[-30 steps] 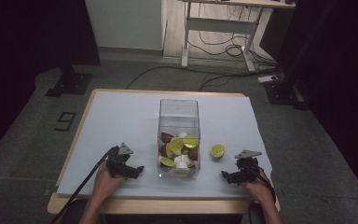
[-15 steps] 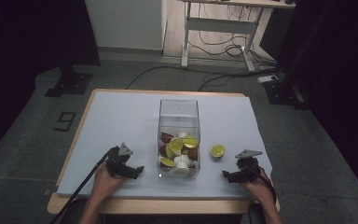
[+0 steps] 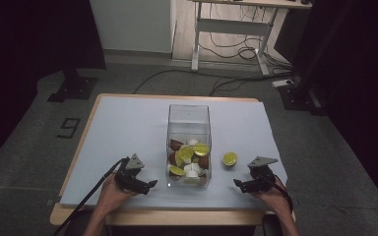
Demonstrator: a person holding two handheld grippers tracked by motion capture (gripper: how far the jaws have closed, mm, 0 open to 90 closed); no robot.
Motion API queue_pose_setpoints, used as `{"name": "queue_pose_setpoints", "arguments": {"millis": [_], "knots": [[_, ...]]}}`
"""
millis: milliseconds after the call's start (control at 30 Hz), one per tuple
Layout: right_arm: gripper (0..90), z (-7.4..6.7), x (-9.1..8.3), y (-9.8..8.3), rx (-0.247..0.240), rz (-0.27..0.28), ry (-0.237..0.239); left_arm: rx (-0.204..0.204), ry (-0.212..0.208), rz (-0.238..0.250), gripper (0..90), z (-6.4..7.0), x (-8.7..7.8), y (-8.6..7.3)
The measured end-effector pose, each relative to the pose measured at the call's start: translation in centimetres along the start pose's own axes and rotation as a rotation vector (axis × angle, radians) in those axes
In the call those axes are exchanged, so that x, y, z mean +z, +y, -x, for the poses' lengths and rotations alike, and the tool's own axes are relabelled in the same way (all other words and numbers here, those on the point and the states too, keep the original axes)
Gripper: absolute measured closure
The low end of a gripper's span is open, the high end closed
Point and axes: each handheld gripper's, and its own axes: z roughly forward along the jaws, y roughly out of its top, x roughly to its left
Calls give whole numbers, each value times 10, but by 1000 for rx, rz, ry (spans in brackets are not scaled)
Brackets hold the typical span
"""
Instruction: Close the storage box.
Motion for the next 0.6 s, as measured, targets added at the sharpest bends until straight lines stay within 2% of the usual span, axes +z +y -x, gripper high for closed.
{"name": "queue_pose_setpoints", "arguments": {"millis": [167, 267, 367, 433, 600], "knots": [[155, -4, -3, 6, -13, 29, 17, 19, -15, 35, 143, 5, -4, 4], [174, -10, -4, 10, -24, 46, 35, 44, -46, 59, 158, 13, -7, 9], [208, -17, -6, 17, -36, 87, 65, 61, -81, 76, 181, 19, -8, 13], [216, -24, -7, 23, -33, 116, 86, 71, -89, 78, 187, 22, -9, 15], [225, -39, -3, 32, -85, 125, 104, 86, -114, 91, 222, 28, -8, 19]]}}
